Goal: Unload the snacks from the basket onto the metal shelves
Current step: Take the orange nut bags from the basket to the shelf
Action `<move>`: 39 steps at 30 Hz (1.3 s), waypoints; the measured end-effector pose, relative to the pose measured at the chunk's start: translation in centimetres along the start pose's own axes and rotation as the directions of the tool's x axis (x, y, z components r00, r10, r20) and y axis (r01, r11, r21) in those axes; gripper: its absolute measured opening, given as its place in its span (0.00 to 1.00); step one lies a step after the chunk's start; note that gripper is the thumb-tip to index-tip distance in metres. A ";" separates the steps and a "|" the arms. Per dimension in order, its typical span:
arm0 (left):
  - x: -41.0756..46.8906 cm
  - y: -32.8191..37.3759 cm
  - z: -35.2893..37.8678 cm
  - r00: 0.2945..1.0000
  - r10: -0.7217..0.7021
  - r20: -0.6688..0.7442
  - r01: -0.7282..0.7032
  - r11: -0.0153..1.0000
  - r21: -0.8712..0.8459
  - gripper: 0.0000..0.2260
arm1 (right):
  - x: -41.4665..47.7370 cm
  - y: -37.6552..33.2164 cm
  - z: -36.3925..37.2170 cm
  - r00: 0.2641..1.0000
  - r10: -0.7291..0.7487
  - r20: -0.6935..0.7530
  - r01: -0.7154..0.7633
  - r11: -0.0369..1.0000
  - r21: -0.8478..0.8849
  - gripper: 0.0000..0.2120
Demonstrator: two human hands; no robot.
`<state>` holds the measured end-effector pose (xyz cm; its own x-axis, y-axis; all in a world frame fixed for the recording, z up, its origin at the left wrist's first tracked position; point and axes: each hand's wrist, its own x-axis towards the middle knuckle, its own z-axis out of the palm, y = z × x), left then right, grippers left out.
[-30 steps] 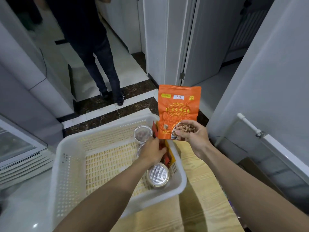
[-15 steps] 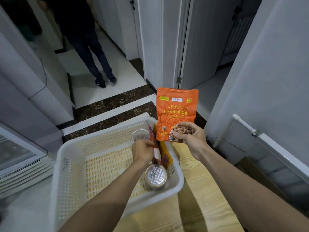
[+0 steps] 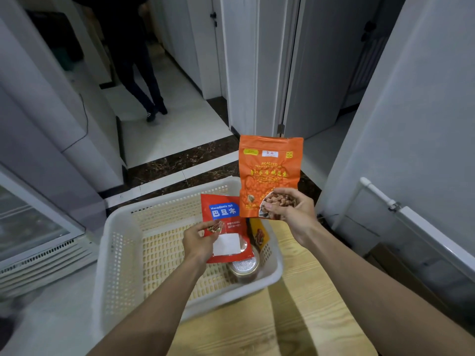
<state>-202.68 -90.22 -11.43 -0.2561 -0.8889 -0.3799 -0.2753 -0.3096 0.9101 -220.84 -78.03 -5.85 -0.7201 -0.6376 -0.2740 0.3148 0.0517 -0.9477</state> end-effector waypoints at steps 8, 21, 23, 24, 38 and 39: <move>-2.1 0.7 -2.8 0.997 0.010 0.075 -0.003 0.996 -0.085 0.14 | -2.4 -0.5 0.2 1.000 0.002 0.015 -0.003 1.000 0.008 0.19; -10.2 3.0 -8.1 0.951 0.148 0.273 -0.106 0.981 -0.162 0.15 | -16.4 -2.5 0.5 0.980 -0.189 -0.064 0.190 0.982 0.011 0.20; -12.4 3.0 -9.2 0.925 0.190 0.330 -0.130 0.972 -0.195 0.16 | -20.3 -2.3 0.4 0.962 -0.251 -0.110 0.256 0.966 0.035 0.21; -13.3 2.9 -9.6 0.915 0.204 0.348 -0.137 0.969 -0.206 0.17 | -21.9 -2.2 0.2 0.955 -0.268 -0.130 0.274 0.961 0.038 0.21; -34.4 1.9 -9.7 0.573 0.284 0.769 -0.191 0.958 -0.212 0.15 | -52.3 -2.8 -7.3 0.702 -0.438 -0.562 0.455 0.882 -0.120 0.21; -36.2 1.8 -9.3 0.548 0.288 0.785 -0.193 0.957 -0.216 0.15 | -54.4 -2.8 -8.1 0.673 -0.446 -0.590 0.464 0.876 -0.133 0.21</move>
<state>-185.30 -61.67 5.47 -0.9472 -0.3114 -0.0759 -0.0136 -0.1977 0.9802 -187.59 -37.27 10.36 -0.9899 0.0018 0.1420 -0.1407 -0.1489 -0.9788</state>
